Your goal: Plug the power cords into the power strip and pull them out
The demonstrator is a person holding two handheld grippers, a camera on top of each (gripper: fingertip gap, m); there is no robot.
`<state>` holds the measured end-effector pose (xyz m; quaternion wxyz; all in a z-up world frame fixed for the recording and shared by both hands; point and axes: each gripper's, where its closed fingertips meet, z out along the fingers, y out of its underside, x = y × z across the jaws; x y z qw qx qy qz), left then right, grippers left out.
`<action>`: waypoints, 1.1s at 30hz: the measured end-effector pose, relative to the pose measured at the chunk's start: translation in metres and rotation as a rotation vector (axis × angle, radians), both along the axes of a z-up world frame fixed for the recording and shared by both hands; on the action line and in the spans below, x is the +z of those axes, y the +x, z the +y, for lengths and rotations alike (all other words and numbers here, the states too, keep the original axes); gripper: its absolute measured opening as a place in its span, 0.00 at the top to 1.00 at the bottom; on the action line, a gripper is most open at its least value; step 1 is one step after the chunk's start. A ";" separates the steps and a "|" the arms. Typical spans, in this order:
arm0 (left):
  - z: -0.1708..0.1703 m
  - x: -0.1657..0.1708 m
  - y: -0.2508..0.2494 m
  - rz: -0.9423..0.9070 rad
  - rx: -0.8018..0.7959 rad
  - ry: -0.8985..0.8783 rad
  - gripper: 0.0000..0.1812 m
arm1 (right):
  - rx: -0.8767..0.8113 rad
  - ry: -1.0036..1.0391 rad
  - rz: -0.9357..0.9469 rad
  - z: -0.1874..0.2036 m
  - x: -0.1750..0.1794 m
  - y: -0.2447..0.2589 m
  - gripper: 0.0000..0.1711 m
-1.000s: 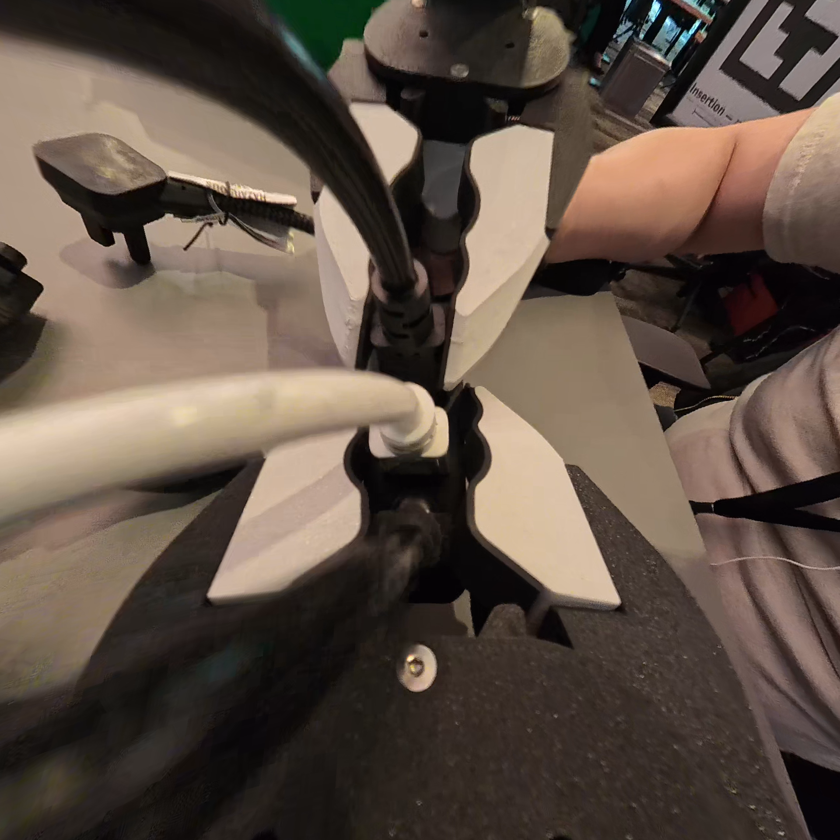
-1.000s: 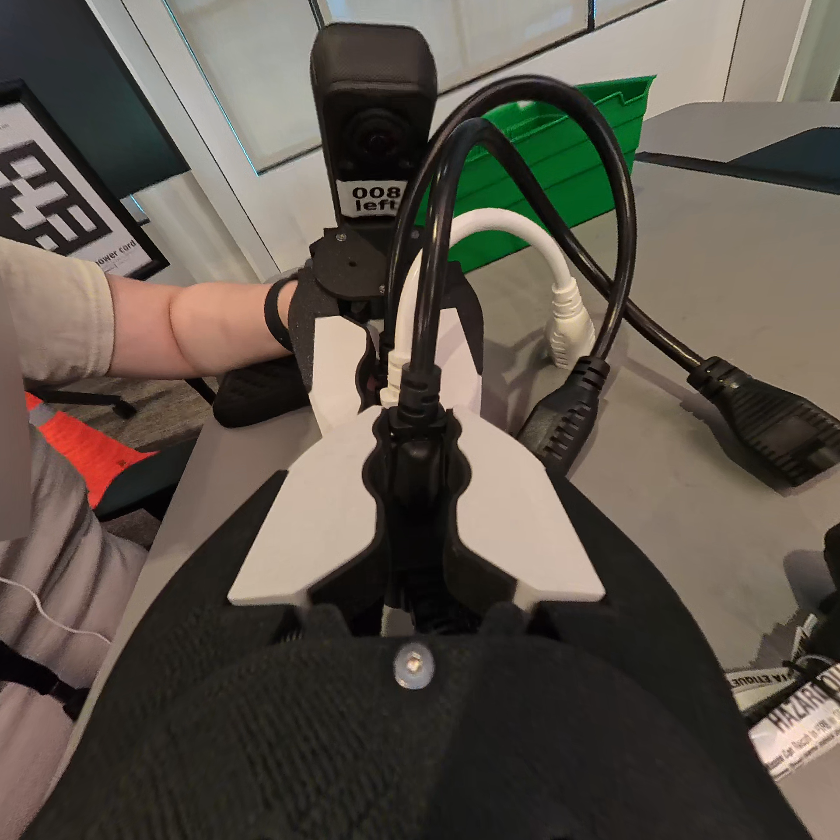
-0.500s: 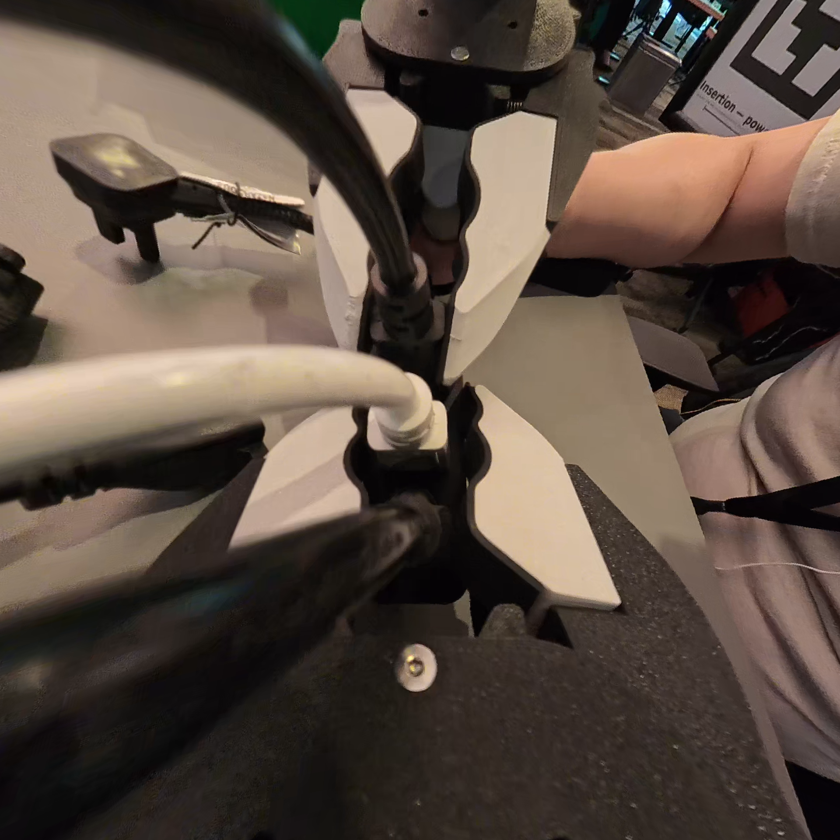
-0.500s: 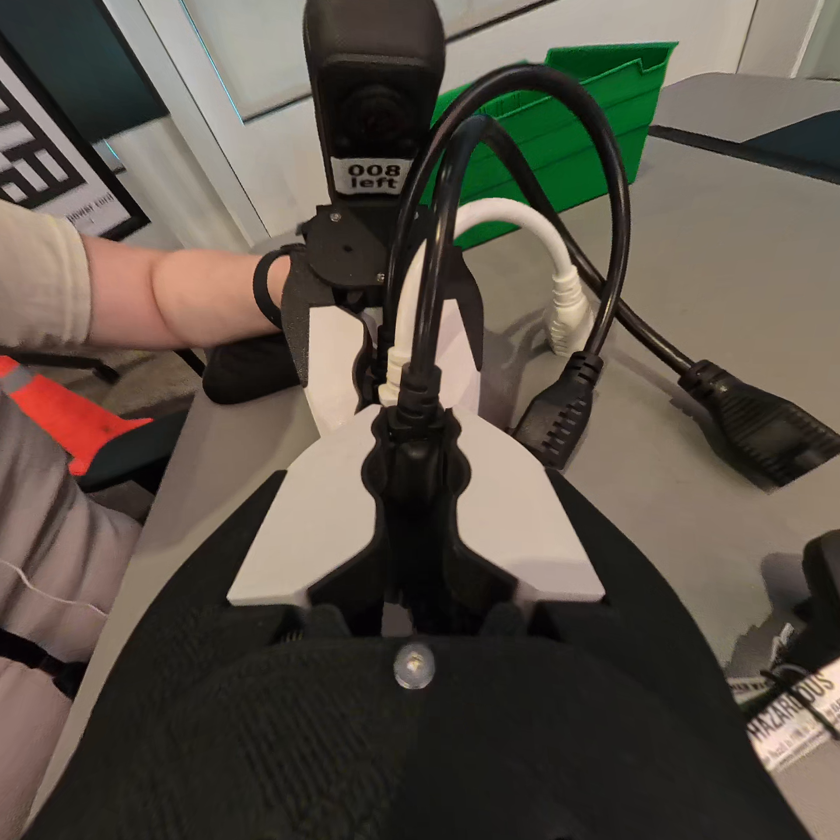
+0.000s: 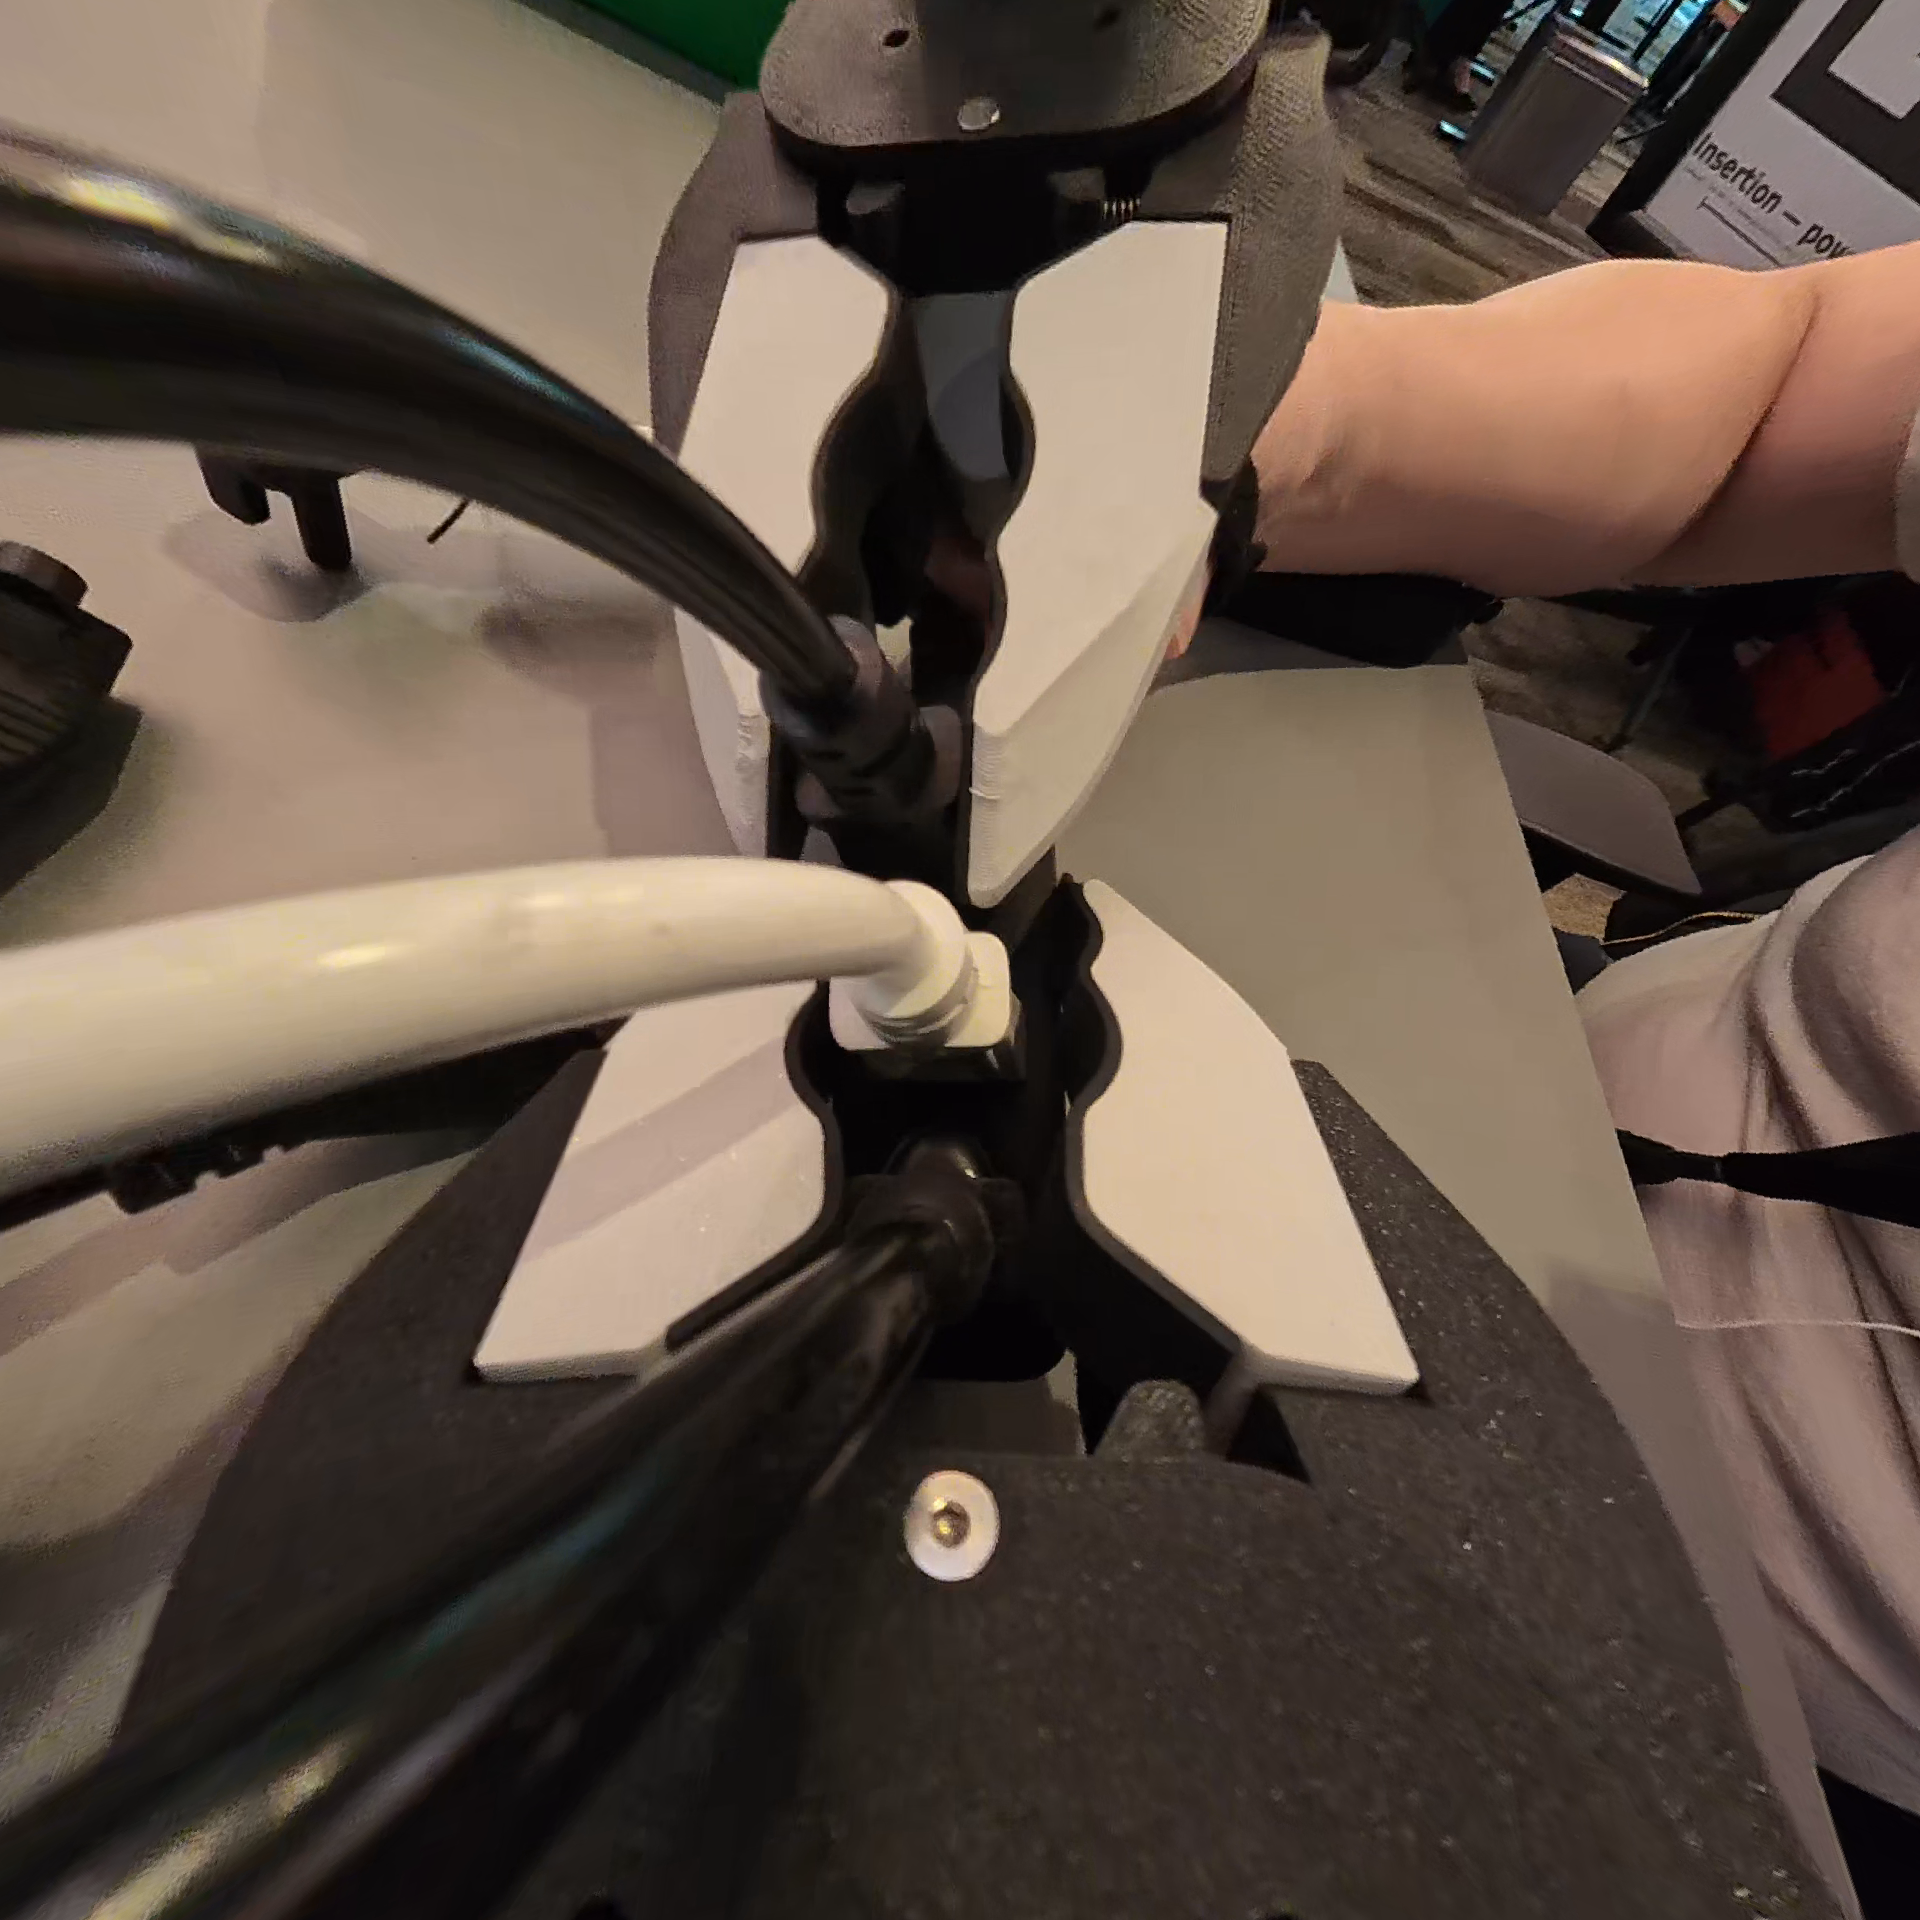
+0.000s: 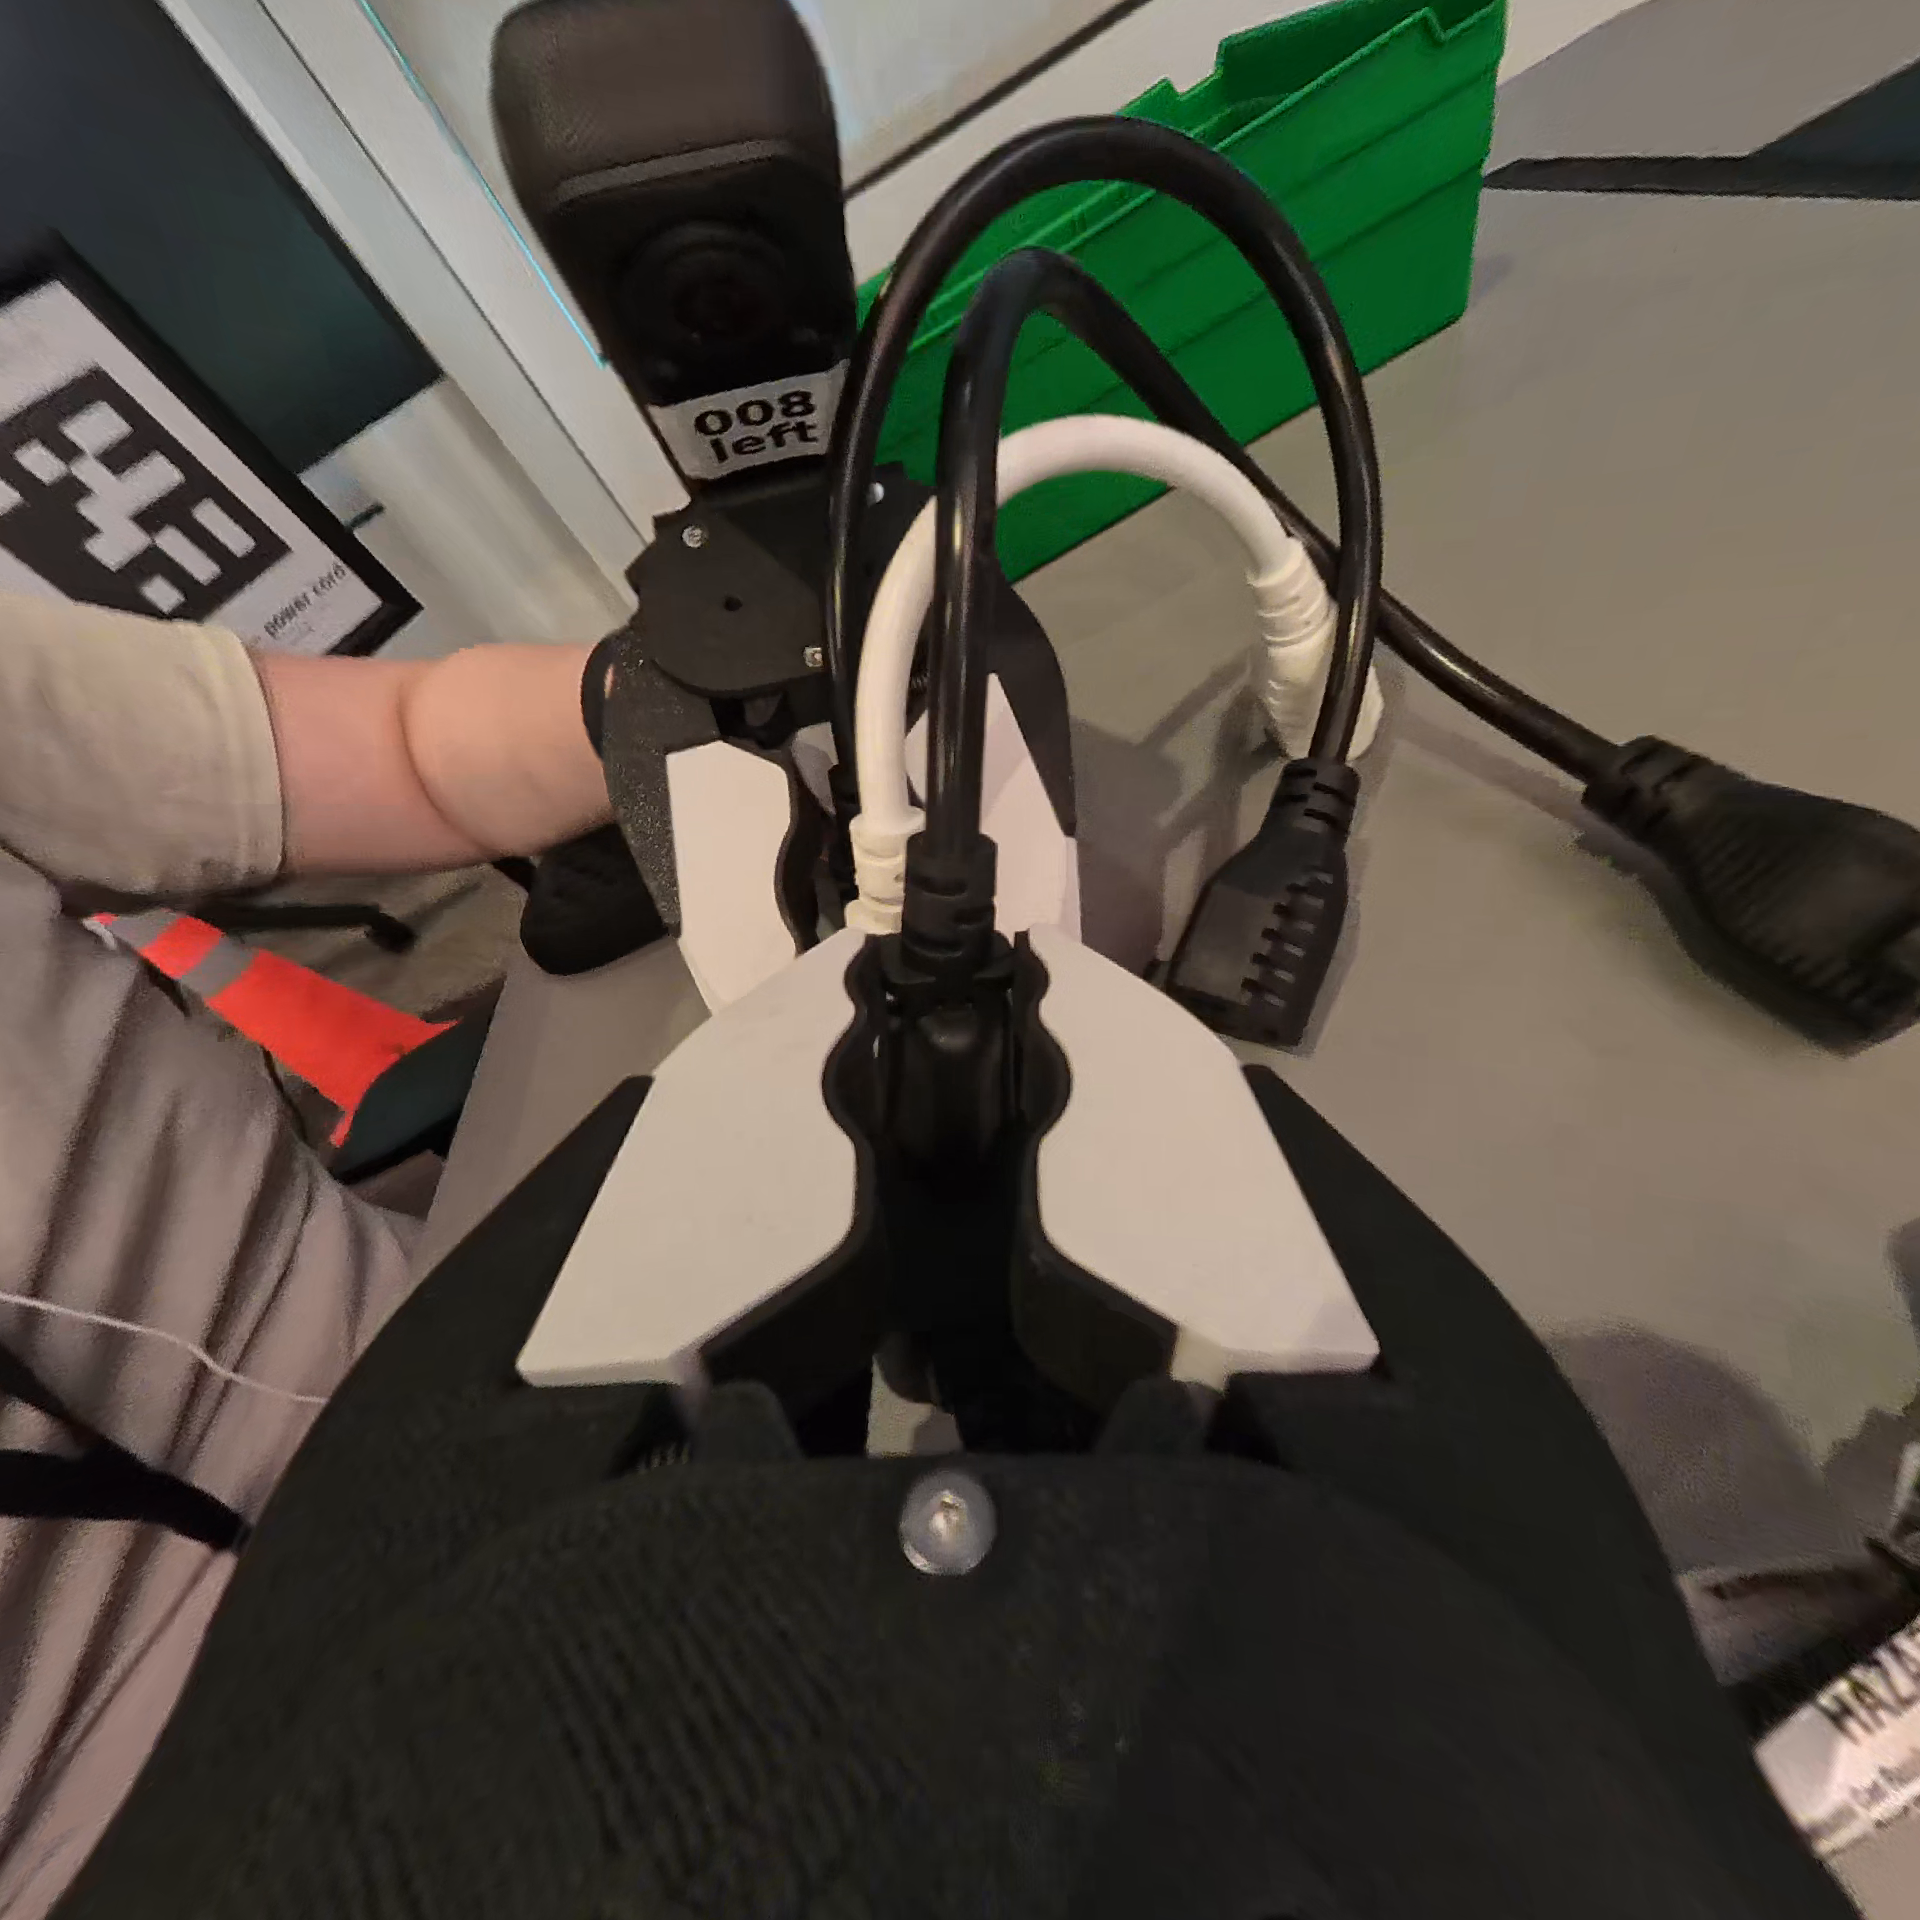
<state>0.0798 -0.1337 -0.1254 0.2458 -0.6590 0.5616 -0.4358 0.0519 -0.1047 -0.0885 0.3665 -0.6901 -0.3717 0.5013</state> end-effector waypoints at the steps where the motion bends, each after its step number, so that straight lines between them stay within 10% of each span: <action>1: 0.000 0.000 0.000 0.002 -0.002 0.011 0.78 | 0.000 -0.005 0.003 0.000 0.000 0.000 0.88; 5: -0.003 -0.001 -0.001 -0.006 -0.017 0.012 0.79 | 0.016 0.108 0.013 -0.006 0.008 -0.001 0.88; 8: -0.002 -0.010 -0.003 0.060 -0.016 0.021 0.78 | -0.043 0.265 0.494 -0.006 0.105 0.038 0.88; 24: -0.011 -0.009 -0.013 0.070 -0.105 0.048 0.78 | -0.086 0.285 -0.146 0.021 0.010 0.055 0.86; 33: -0.025 -0.009 -0.018 0.084 -0.208 0.071 0.78 | -0.224 0.248 0.014 0.039 0.041 0.081 0.86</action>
